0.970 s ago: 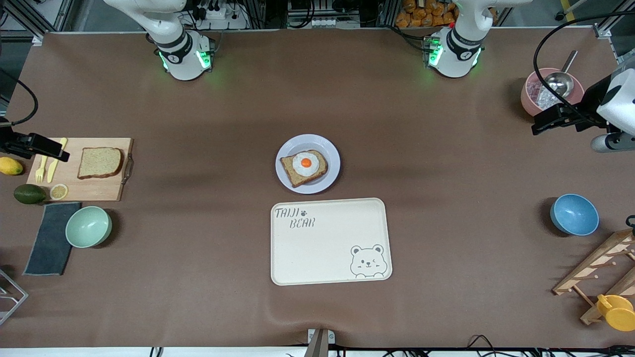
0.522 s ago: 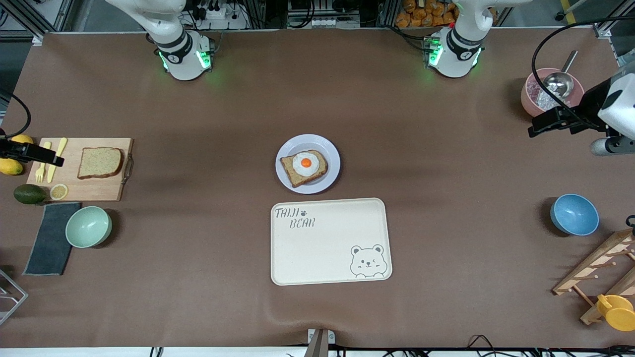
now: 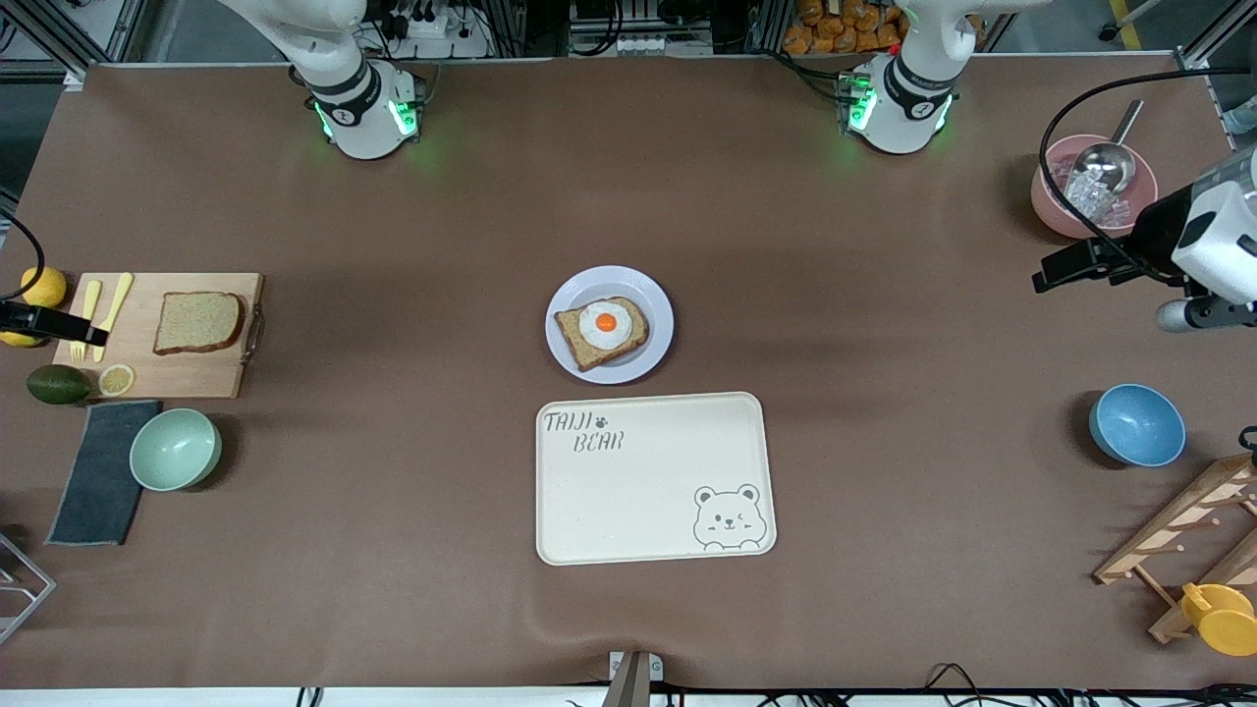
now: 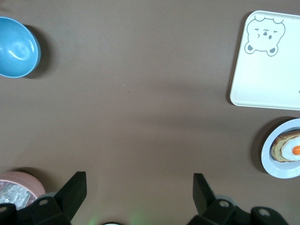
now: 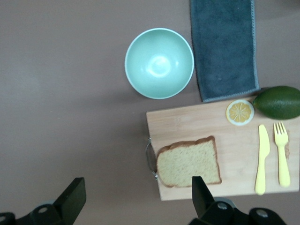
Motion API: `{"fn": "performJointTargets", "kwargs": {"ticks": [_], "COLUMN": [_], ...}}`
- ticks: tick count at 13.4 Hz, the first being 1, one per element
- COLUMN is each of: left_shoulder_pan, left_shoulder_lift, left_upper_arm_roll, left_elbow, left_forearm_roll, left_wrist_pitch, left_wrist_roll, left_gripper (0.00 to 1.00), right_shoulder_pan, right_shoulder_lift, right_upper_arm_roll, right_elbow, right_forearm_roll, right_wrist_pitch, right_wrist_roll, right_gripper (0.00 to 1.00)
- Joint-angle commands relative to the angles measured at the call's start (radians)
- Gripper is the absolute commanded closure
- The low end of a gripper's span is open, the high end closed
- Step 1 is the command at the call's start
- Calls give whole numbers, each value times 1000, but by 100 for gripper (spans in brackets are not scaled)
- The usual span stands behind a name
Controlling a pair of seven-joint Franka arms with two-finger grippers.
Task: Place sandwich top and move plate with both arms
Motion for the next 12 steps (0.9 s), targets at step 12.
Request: {"fn": "performJointTargets", "kwargs": {"ticks": [12], "left_shoulder_pan": [-6], "left_shoulder_lift": [-7], "left_upper_arm_roll": [-19], "left_elbow": [-205], "left_forearm_roll": [-65], "left_wrist_pitch": [208], "left_wrist_roll": [13], "left_gripper": [0], "right_shoulder_pan": [-216], "right_shoulder_lift": [157], "right_upper_arm_roll": [15], "right_elbow": [-168], "right_forearm_roll": [150], "right_wrist_pitch": [229], "right_wrist_roll": [-475], "right_gripper": [0]}}
